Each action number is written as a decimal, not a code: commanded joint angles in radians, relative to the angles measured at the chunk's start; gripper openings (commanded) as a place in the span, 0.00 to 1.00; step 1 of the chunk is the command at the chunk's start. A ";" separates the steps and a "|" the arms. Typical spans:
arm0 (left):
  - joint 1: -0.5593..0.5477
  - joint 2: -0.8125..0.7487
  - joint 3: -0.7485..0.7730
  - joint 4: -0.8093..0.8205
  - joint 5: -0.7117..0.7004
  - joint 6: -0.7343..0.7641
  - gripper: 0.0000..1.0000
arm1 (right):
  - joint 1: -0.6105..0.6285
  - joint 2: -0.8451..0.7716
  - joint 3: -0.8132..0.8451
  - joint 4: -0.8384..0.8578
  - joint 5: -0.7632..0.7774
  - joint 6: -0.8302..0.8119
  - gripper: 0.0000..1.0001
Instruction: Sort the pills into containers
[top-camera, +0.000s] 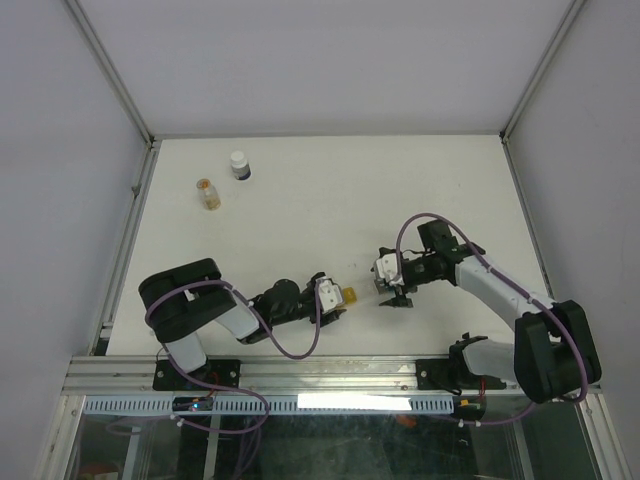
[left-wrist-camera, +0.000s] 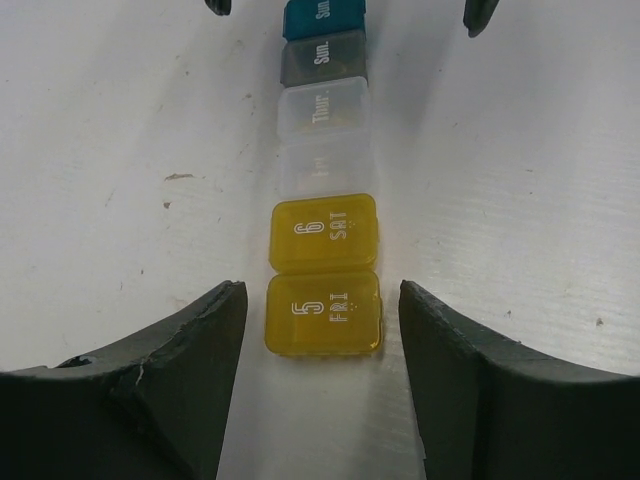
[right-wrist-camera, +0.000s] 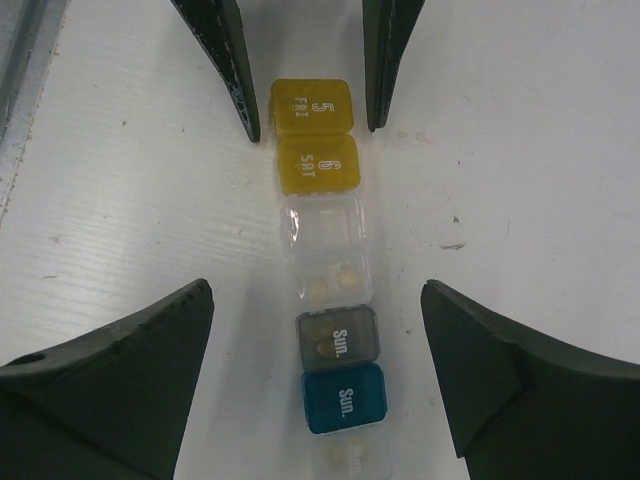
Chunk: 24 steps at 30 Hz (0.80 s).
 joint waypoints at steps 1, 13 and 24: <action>0.012 0.024 0.028 0.115 0.057 -0.019 0.61 | 0.020 0.014 -0.005 0.095 0.011 0.040 0.88; 0.023 0.087 0.062 0.145 0.096 -0.049 0.52 | 0.049 0.053 -0.016 0.141 0.020 0.074 0.82; 0.026 0.111 0.085 0.170 0.110 -0.039 0.30 | 0.069 0.085 -0.031 0.182 0.060 0.091 0.80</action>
